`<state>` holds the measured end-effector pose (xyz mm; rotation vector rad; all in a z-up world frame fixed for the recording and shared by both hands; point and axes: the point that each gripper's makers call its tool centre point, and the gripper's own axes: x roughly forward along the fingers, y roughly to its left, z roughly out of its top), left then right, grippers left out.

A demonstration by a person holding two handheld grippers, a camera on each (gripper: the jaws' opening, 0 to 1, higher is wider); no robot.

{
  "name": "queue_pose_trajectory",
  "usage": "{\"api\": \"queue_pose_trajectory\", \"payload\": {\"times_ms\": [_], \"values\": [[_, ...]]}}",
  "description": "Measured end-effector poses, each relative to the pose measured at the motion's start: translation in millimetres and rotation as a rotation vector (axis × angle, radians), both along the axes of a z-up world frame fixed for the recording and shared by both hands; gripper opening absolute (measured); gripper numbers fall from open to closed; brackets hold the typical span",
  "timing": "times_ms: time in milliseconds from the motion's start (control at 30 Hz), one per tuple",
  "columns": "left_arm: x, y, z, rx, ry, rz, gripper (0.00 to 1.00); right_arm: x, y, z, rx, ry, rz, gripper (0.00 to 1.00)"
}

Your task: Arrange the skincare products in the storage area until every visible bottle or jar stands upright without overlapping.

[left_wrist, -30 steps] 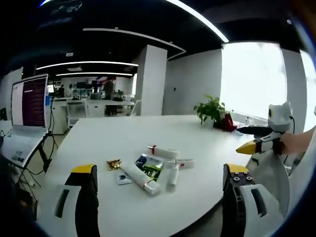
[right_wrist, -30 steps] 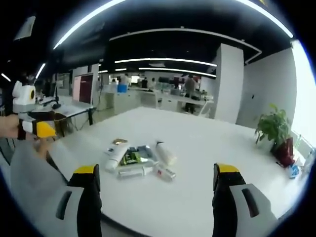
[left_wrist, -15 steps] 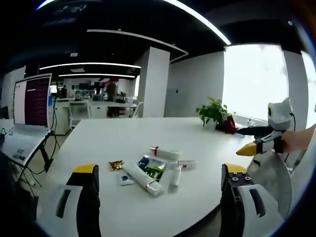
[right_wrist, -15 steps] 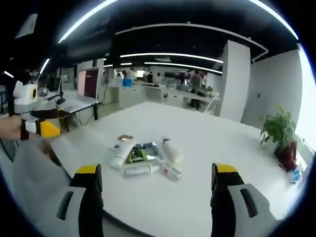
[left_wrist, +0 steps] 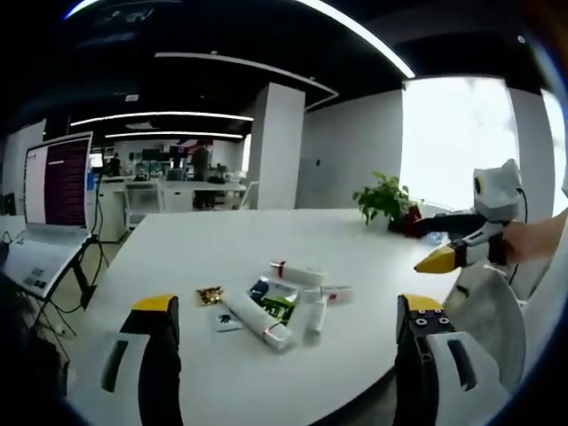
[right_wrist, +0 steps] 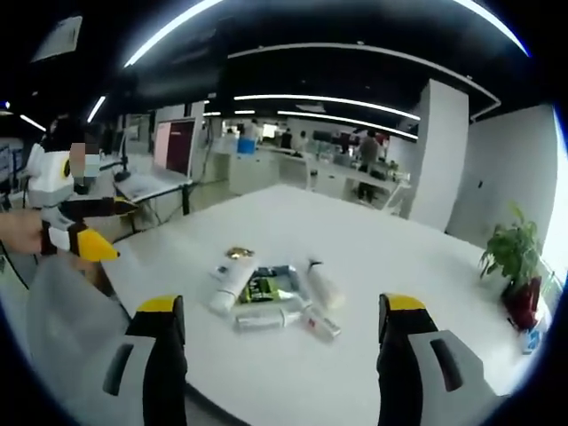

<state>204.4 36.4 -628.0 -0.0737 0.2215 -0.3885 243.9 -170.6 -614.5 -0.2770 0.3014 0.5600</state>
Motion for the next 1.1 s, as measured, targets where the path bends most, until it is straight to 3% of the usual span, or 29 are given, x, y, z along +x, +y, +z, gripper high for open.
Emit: {"api": "queue_pose_trajectory", "payload": {"times_ms": [467,700,1100], "values": [[-1.6,0,0.0,0.002,-0.004,0.0,0.93,27,11,3.0,0.006,0.067,0.033,0.88],[-1.3,0,-1.6,0.002,0.001,-0.006,0.92,39,21,15.0,-0.015,0.051,0.067,0.88],[-1.7,-1,-1.1,-0.002,0.005,-0.001,0.91,51,39,0.0,-0.077,0.13,0.114,0.87]]}}
